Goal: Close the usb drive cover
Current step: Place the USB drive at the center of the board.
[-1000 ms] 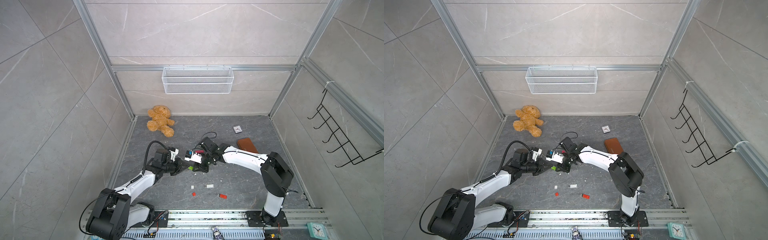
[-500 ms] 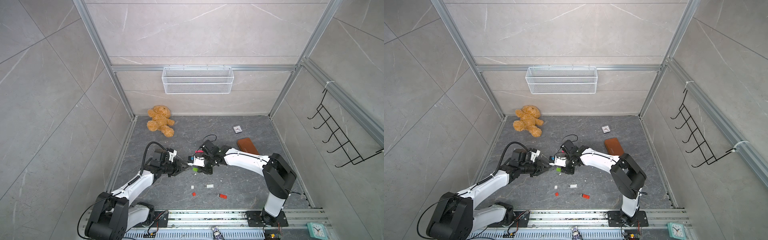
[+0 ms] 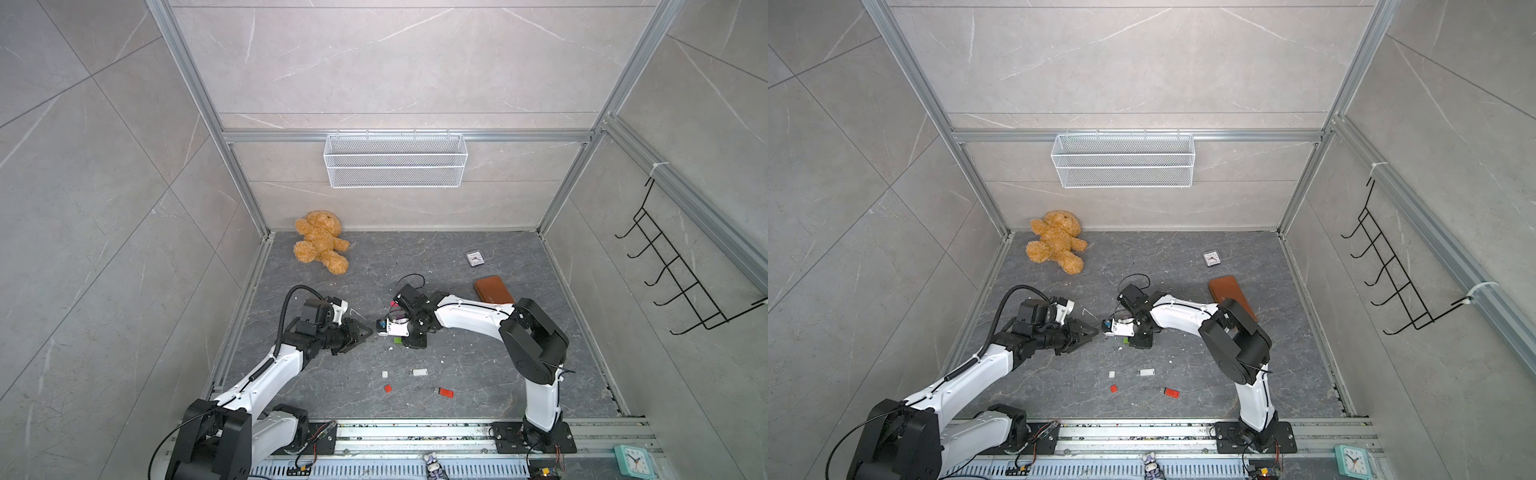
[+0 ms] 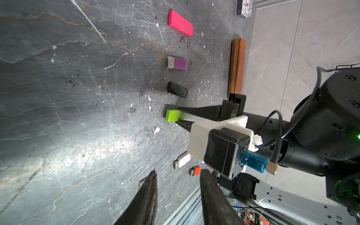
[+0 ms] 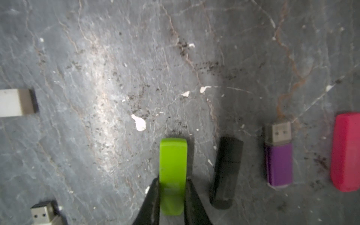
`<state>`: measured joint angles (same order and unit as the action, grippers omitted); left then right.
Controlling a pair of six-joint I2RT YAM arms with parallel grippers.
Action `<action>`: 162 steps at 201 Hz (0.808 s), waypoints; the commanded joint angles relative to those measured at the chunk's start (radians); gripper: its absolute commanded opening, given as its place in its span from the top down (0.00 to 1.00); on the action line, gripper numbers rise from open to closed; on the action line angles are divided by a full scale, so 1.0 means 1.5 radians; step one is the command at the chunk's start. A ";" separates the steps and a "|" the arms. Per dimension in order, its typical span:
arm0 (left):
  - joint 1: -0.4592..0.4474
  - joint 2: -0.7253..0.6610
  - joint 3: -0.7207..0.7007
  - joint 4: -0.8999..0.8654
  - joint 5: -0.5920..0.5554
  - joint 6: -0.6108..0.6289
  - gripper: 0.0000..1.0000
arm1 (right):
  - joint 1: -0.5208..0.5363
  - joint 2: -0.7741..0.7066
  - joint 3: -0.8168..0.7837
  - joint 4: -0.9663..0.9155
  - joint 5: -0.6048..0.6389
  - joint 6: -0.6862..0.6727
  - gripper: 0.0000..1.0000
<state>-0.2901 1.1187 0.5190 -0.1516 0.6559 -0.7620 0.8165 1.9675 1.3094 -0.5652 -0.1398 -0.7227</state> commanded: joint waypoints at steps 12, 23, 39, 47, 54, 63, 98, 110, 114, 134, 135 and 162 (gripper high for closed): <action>0.003 -0.013 0.013 -0.008 0.004 0.011 0.60 | -0.002 0.009 0.020 -0.014 0.024 0.009 0.70; 0.003 -0.010 0.017 -0.011 0.004 0.016 0.60 | -0.001 -0.004 0.017 -0.009 0.024 0.014 0.67; 0.002 -0.004 0.023 -0.012 0.004 0.017 0.60 | -0.002 -0.022 0.014 -0.009 0.021 0.014 0.65; 0.003 -0.005 0.025 -0.011 0.003 0.017 0.60 | -0.002 -0.032 0.012 -0.010 0.020 0.017 0.65; 0.003 -0.008 0.026 -0.013 0.000 0.016 0.60 | -0.002 -0.044 0.010 -0.011 0.015 0.020 0.64; 0.003 -0.015 0.028 -0.018 -0.007 0.015 0.60 | -0.002 -0.061 0.004 -0.012 0.007 0.026 0.64; 0.037 -0.045 0.019 -0.049 -0.028 -0.002 0.60 | 0.024 -0.136 -0.044 0.007 -0.084 0.089 0.64; 0.053 -0.055 0.007 -0.039 -0.021 -0.016 0.60 | 0.050 -0.154 -0.069 0.030 -0.092 0.106 0.64; 0.058 -0.057 0.004 -0.034 -0.019 -0.020 0.60 | 0.058 -0.158 -0.076 0.037 -0.093 0.112 0.64; 0.074 -0.064 -0.004 -0.030 -0.014 -0.034 0.60 | 0.097 -0.156 -0.093 0.059 -0.093 0.137 0.64; 0.074 -0.065 -0.005 -0.029 -0.014 -0.035 0.60 | 0.098 -0.155 -0.093 0.059 -0.093 0.139 0.64; 0.080 -0.063 -0.010 -0.023 -0.015 -0.046 0.60 | 0.137 -0.134 -0.103 0.065 -0.068 0.153 0.64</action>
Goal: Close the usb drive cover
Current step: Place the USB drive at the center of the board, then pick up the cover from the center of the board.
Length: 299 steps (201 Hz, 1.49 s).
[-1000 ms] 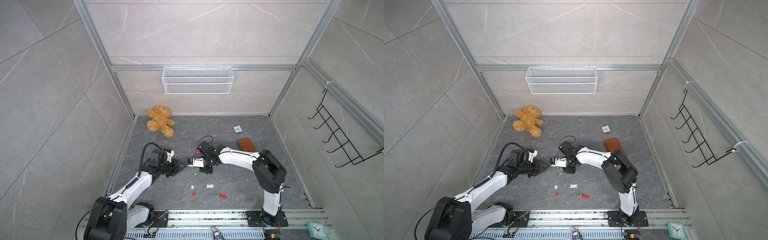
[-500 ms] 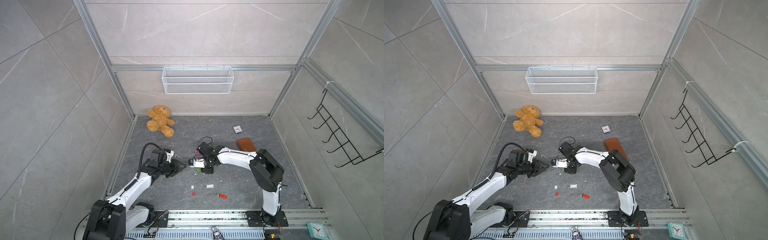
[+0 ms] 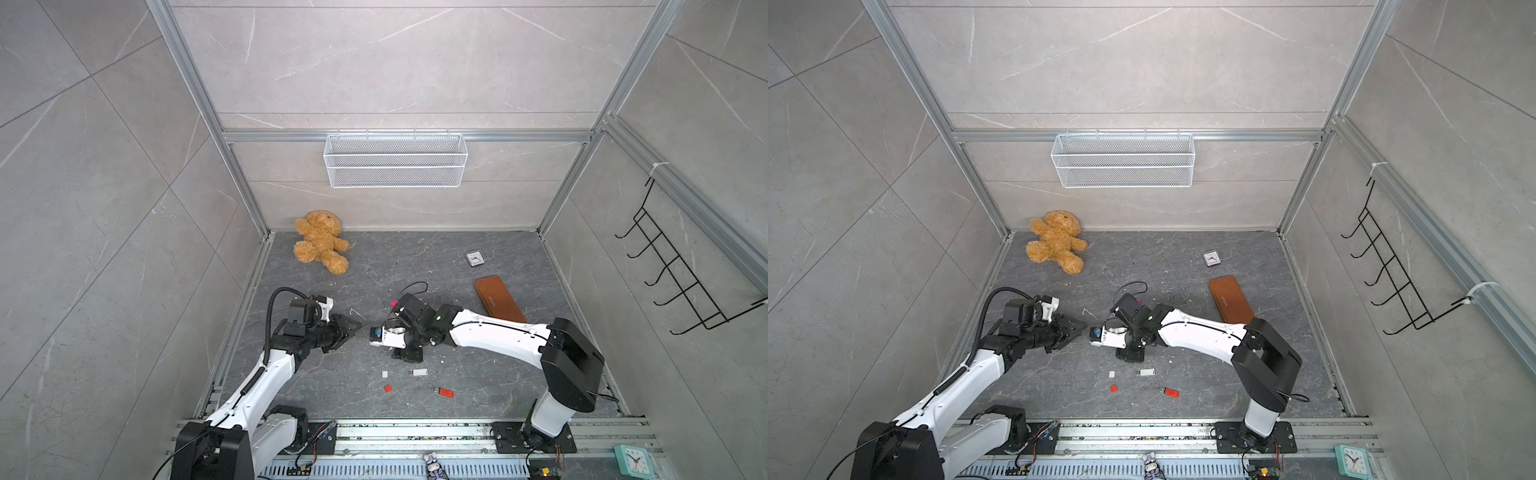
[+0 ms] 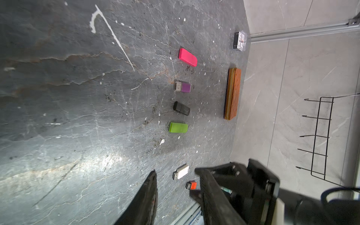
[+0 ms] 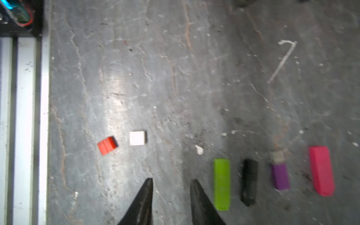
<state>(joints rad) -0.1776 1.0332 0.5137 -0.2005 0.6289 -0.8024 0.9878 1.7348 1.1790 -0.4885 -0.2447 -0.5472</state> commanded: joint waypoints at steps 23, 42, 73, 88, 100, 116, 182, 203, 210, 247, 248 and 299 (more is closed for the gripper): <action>0.006 0.000 -0.005 0.014 -0.004 -0.023 0.60 | 0.039 0.037 -0.013 0.018 0.021 0.039 0.63; 0.006 0.002 -0.001 0.012 -0.003 -0.031 0.60 | 0.053 0.054 0.001 0.010 0.024 0.040 0.63; 0.009 0.006 0.012 -0.018 0.000 0.004 0.60 | 0.061 0.078 0.003 0.021 0.031 0.028 0.63; 0.010 0.013 0.009 -0.005 0.012 -0.001 0.60 | 0.064 0.091 0.016 0.014 0.037 0.025 0.63; 0.010 0.018 0.007 0.000 0.017 0.001 0.60 | 0.065 0.102 0.029 0.006 0.042 0.022 0.63; 0.010 0.018 0.000 0.005 0.018 0.001 0.60 | 0.065 0.109 0.030 0.005 0.043 0.019 0.62; 0.010 0.018 -0.023 0.030 0.024 -0.010 0.60 | 0.066 0.124 0.029 0.011 0.065 0.010 0.62; 0.010 0.027 -0.023 0.032 0.028 -0.009 0.60 | 0.066 0.128 0.029 0.013 0.054 0.009 0.62; 0.010 0.028 -0.024 0.033 0.028 -0.007 0.60 | 0.066 0.129 0.029 0.013 0.052 0.006 0.62; 0.010 0.028 -0.026 0.032 0.027 -0.006 0.60 | 0.066 0.138 0.039 0.003 0.043 -0.007 0.62; 0.010 0.027 -0.026 0.032 0.027 -0.006 0.60 | 0.066 0.138 0.040 0.002 0.044 -0.007 0.62; 0.010 0.019 -0.033 0.030 0.021 -0.008 0.60 | 0.066 0.149 0.052 -0.012 0.042 -0.016 0.68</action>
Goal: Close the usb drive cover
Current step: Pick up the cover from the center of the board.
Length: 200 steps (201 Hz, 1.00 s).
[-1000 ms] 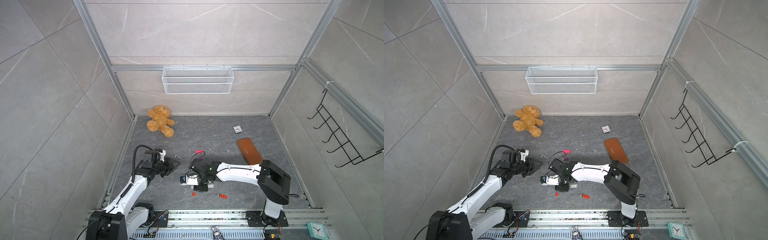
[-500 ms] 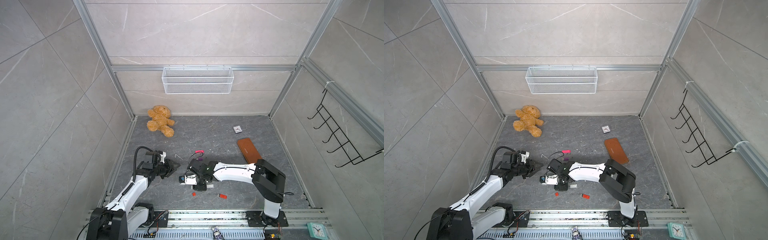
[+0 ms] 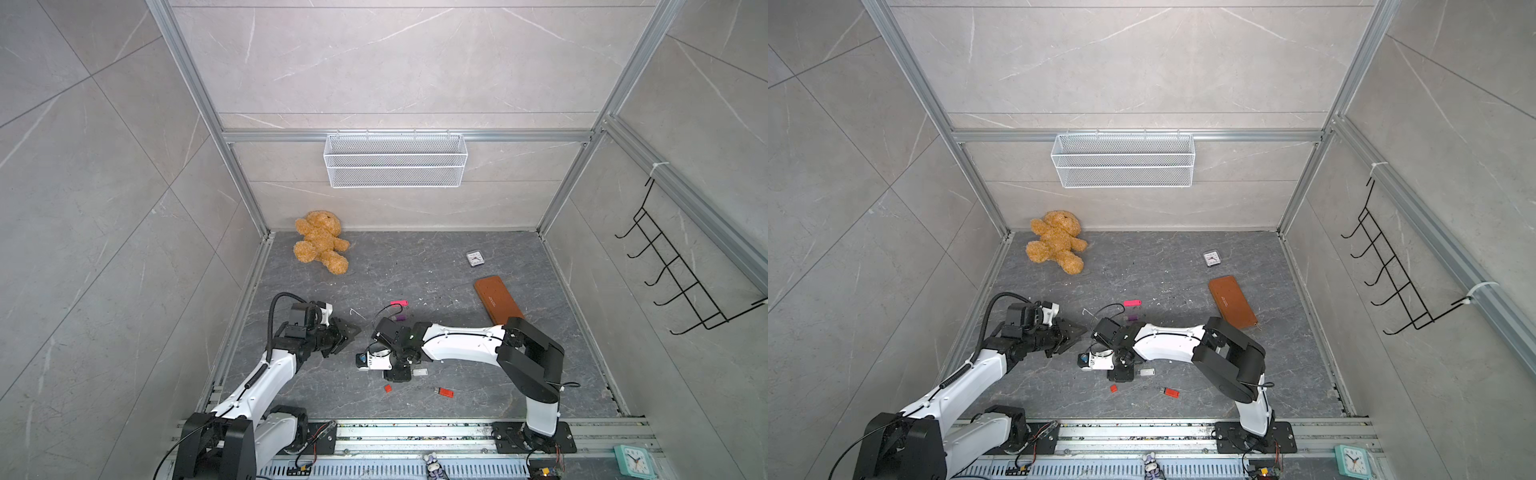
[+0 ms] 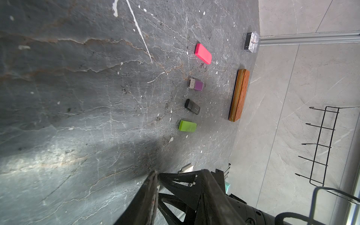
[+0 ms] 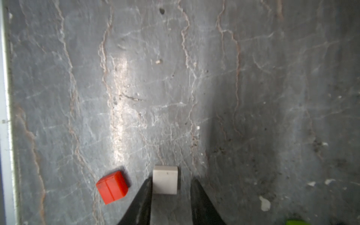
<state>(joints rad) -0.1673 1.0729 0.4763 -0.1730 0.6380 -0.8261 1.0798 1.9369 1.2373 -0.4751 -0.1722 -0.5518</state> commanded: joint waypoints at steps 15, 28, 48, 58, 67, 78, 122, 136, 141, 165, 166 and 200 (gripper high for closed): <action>0.003 -0.010 -0.010 0.011 0.014 0.008 0.60 | 0.004 0.015 0.014 -0.021 -0.007 -0.012 0.71; 0.003 -0.012 -0.011 0.010 0.015 0.007 0.60 | 0.004 0.014 0.013 -0.022 -0.007 -0.013 0.74; 0.003 -0.016 -0.011 0.009 0.015 0.008 0.60 | 0.005 0.012 0.011 -0.023 -0.009 -0.013 0.77; 0.003 -0.017 -0.012 0.009 0.014 0.007 0.60 | 0.004 0.008 0.008 -0.020 -0.014 -0.016 0.79; 0.003 -0.018 -0.013 0.009 0.014 0.006 0.60 | 0.005 0.006 0.004 -0.016 -0.016 -0.016 0.80; 0.003 -0.019 -0.014 0.010 0.015 0.005 0.60 | 0.005 0.004 0.003 -0.015 -0.016 -0.015 0.80; 0.003 -0.018 -0.023 0.022 0.032 -0.002 0.60 | 0.004 0.001 0.001 -0.003 -0.013 -0.002 0.81; 0.002 -0.016 -0.027 0.031 0.045 -0.005 0.60 | 0.004 -0.010 -0.005 0.016 -0.015 0.006 0.81; 0.002 -0.015 -0.030 0.033 0.050 -0.007 0.60 | 0.003 -0.015 -0.007 0.024 -0.016 0.009 0.81; 0.001 -0.011 -0.050 0.065 0.068 -0.026 0.62 | -0.006 -0.032 -0.013 0.050 -0.036 0.016 0.82; 0.002 -0.011 -0.051 0.068 0.070 -0.026 0.62 | -0.007 -0.033 -0.012 0.051 -0.037 0.016 0.82; -0.013 0.006 -0.071 0.118 0.100 -0.050 0.62 | -0.031 -0.046 -0.018 0.080 -0.071 0.024 0.82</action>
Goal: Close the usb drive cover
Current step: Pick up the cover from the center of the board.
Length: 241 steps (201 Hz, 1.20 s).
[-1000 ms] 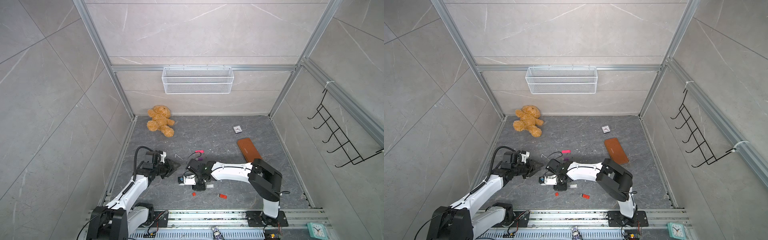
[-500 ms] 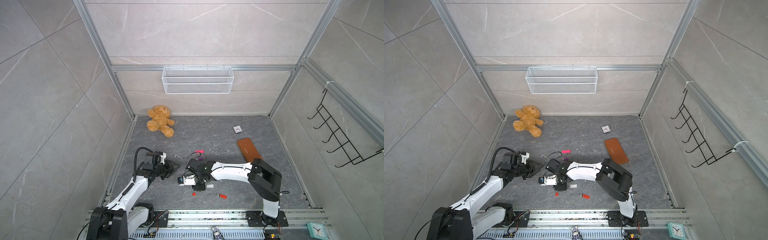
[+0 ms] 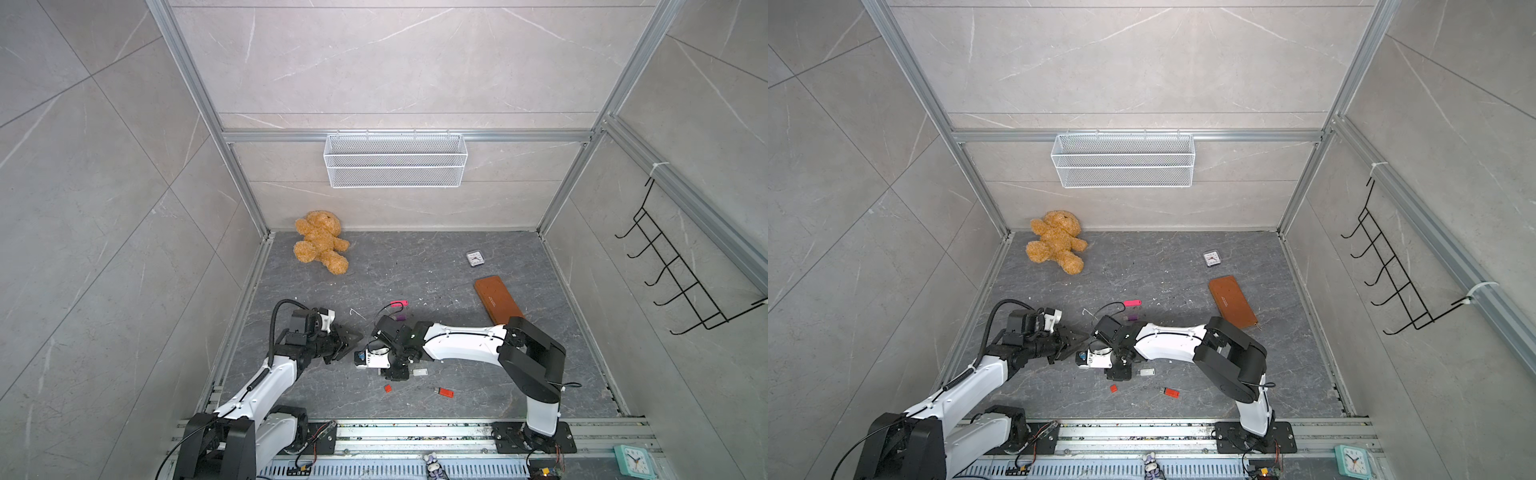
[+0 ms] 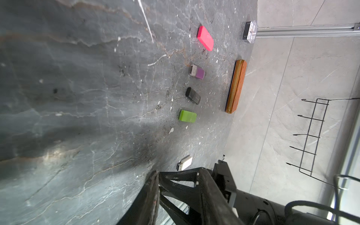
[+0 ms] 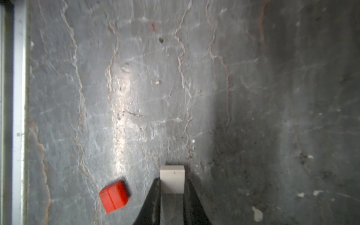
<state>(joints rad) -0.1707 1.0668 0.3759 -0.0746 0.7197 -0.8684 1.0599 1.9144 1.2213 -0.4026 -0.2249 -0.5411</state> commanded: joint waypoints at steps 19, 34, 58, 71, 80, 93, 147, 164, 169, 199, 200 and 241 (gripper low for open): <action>-0.025 0.024 -0.008 0.071 0.054 -0.027 0.62 | -0.034 -0.040 -0.011 0.047 -0.048 0.024 0.82; -0.033 0.041 -0.016 0.111 0.065 -0.045 0.62 | -0.044 -0.050 -0.017 0.064 -0.063 0.027 0.82; -0.050 0.065 -0.021 0.165 0.079 -0.063 0.63 | -0.058 -0.059 -0.014 0.074 -0.085 0.030 0.82; -0.058 0.073 -0.018 0.170 0.084 -0.063 0.64 | -0.064 -0.061 -0.009 0.072 -0.098 0.030 0.82; -0.061 0.078 -0.018 0.173 0.087 -0.062 0.64 | -0.068 -0.064 -0.008 0.074 -0.102 0.030 0.82; -0.066 0.082 -0.019 0.179 0.089 -0.062 0.65 | -0.073 -0.065 -0.006 0.074 -0.108 0.031 0.82; -0.073 0.087 -0.020 0.182 0.098 -0.062 0.68 | -0.092 -0.065 0.001 0.072 -0.126 0.038 0.82; -0.075 0.090 -0.022 0.178 0.094 -0.059 0.69 | -0.095 -0.068 0.001 0.071 -0.131 0.036 0.82; -0.075 0.091 -0.021 0.176 0.092 -0.058 0.69 | -0.096 -0.069 -0.001 0.071 -0.132 0.036 0.82; -0.078 0.100 -0.016 0.168 0.088 -0.050 0.68 | -0.101 -0.074 -0.001 0.068 -0.138 0.033 0.82; -0.079 0.100 -0.015 0.168 0.088 -0.050 0.68 | -0.101 -0.074 -0.001 0.068 -0.137 0.033 0.82; -0.091 0.113 -0.005 0.168 0.090 -0.048 0.69 | -0.103 -0.071 0.002 0.068 -0.145 0.035 0.82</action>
<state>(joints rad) -0.2939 1.2243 0.3492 0.1650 0.8322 -0.9543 0.9092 1.8362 1.2060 -0.2974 -0.4168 -0.5034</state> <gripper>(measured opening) 0.315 0.197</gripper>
